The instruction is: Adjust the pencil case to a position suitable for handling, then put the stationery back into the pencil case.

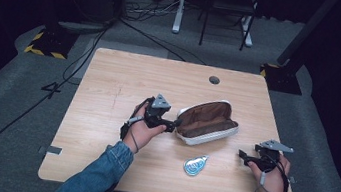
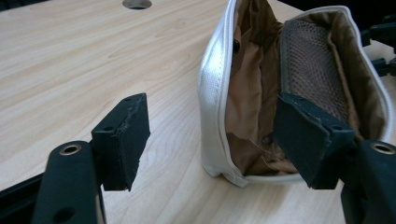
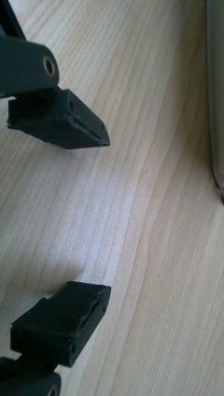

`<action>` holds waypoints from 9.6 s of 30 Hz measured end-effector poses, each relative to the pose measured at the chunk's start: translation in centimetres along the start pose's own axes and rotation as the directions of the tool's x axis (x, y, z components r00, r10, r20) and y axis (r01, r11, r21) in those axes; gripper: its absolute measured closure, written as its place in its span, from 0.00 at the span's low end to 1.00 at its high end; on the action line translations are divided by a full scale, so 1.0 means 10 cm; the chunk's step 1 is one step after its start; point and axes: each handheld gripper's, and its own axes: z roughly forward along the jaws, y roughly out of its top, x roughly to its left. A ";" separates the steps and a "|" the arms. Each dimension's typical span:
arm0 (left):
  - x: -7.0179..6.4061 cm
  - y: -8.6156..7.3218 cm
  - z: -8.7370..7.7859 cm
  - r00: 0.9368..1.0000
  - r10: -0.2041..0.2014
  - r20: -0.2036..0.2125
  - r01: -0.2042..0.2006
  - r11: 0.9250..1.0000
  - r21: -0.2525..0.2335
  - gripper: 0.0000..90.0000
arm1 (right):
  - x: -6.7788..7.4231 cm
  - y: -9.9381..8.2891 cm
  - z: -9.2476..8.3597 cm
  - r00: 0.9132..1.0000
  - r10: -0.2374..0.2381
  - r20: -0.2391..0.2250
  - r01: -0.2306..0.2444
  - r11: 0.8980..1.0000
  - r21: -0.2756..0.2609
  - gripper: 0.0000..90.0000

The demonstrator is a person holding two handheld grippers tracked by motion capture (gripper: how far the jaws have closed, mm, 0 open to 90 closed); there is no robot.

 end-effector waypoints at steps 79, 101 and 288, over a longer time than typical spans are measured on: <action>0.09 -0.30 -0.77 0.975 -0.052 0.217 0.057 0.998 -0.017 0.94 | 0.00 0.00 0.00 1.000 0.001 -0.001 -0.001 1.000 0.000 0.26; 0.22 -0.95 -1.41 0.962 -0.101 0.254 0.090 0.994 0.056 0.94 | 0.00 0.00 0.00 1.000 0.001 -0.001 -0.001 1.000 0.001 0.26; 0.34 -1.15 -1.34 0.967 -0.165 0.195 0.145 0.983 0.115 0.59 | 1.77 0.89 -0.39 0.724 -0.489 -0.487 0.393 0.872 -0.291 0.56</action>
